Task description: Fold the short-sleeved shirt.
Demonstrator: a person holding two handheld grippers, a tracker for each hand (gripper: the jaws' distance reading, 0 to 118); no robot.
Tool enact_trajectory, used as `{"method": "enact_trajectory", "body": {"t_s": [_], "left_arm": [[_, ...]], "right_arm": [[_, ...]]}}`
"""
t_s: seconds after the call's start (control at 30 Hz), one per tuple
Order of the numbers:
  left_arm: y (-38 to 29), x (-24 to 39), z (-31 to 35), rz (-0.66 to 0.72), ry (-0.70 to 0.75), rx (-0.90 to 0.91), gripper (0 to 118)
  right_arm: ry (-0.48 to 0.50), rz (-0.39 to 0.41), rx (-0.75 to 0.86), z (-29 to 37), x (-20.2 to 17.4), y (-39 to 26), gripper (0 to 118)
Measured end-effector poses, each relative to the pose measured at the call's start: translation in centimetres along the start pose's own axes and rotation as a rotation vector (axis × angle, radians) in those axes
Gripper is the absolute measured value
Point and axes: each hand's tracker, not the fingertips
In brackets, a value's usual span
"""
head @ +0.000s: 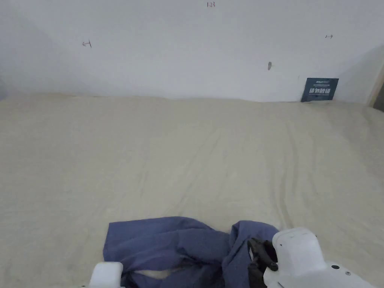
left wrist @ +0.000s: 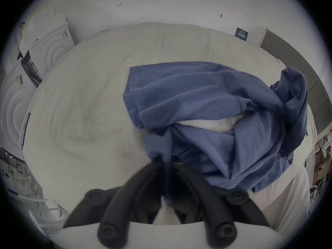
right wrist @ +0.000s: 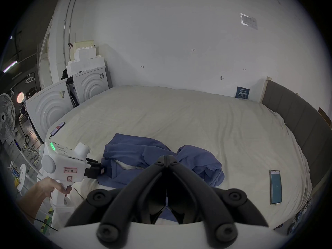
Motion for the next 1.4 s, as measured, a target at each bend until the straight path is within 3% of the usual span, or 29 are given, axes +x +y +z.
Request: {"method": "enact_trajectory", "body": {"t_s": [0.17, 0.33, 0.57, 0.7, 0.93, 0.97, 1.0, 1.07, 1.27, 1.4], "left_arm": [[0.1, 0.1, 1.2, 0.008, 0.015, 0.007, 2], [0.4, -0.5, 4.8, 0.057, -0.073, 0.114, 2], [1.3, 0.9, 8.8, 0.018, -0.076, 0.208, 2], [1.2, 1.3, 9.1, -0.001, -0.077, 0.229, 2], [0.4, 0.8, 8.7, 0.002, -0.085, 0.22, 2], [0.3, 0.5, 8.5, 0.003, -0.082, 0.217, 2], [0.3, 0.3, 8.3, 0.007, -0.085, 0.213, 2], [0.3, -0.3, 8.3, 0.025, -0.09, 0.205, 2], [0.7, -0.7, 7.9, 0.004, -0.107, 0.205, 2], [1.0, -1.1, 7.3, 0.022, -0.138, 0.209, 2]], "right_arm": [[0.001, 0.014, -0.004, 0.7, -0.1, 0.0, 2], [0.006, 0.024, 0.007, 1.1, 0.1, 1.2, 2], [0.152, -0.02, 0.043, -0.7, 0.5, 7.9, 2], [0.24, -0.035, -0.01, -5.3, -0.1, 12.5, 2], [0.35, -0.024, -0.322, -19.7, -2.8, 13.7, 3], [0.349, -0.058, -0.385, -22.2, -3.0, 13.0, 14], [0.351, -0.071, -0.441, -24.3, -3.1, 12.3, 42], [0.3, -0.095, -0.538, -27.7, -3.3, 10.5, 117], [0.196, -0.046, -0.692, -34.0, -2.7, 7.3, 118], [0.144, -0.017, -0.697, -35.9, -2.2, 6.2, 118]]}}
